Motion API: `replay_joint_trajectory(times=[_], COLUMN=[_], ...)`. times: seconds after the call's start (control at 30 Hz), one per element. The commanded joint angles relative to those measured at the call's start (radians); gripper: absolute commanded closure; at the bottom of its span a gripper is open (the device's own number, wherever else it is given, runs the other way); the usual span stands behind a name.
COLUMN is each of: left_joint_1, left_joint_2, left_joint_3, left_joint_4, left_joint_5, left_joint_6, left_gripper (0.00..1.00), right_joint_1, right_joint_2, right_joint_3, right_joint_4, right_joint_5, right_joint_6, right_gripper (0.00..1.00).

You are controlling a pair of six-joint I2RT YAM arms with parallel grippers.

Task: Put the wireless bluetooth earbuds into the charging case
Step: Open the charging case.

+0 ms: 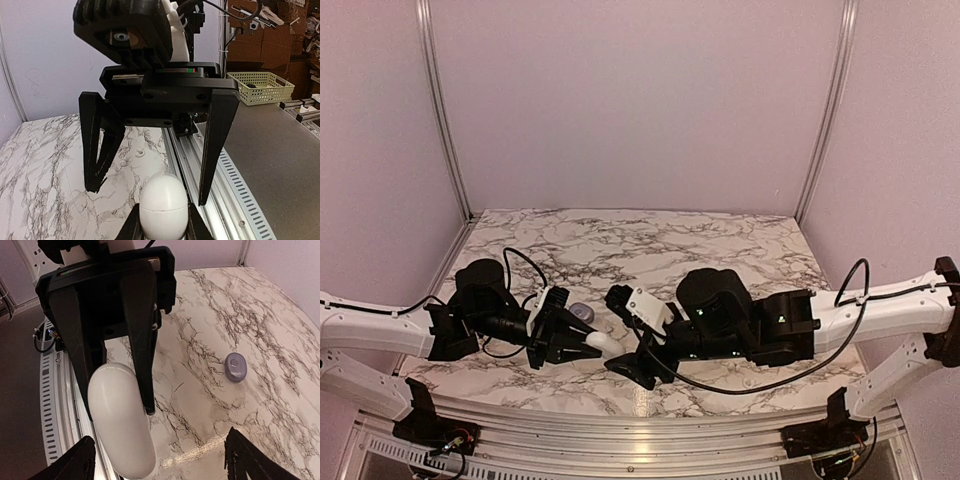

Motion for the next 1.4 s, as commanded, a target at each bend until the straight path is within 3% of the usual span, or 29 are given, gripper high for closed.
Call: replay_joint_trajectory(times=[0.0,0.4,1.37], left_joint_1=[-0.004,-0.005,-0.012], left_joint_2=[-0.024,-0.018,-0.043], left_joint_3=[0.002,0.005,-0.010], left_joint_4=[0.000,-0.007,-0.009], left_joint_5=[0.003,0.041,0.079], left_joint_6=[-0.006,-0.001,0.018], left_gripper=[1.00,1.00,1.00], right_joint_1=[0.003,0.002,0.001], right_joint_2=[0.014,-0.072,-0.026], right_joint_3=[0.057,0.057,0.073], right_joint_4=[0.000,-0.026,-0.064], right_joint_5=[0.049,0.148,0.222], right_joint_6=[-0.017,-0.020,0.008], right_gripper=[0.17,0.16,0.16])
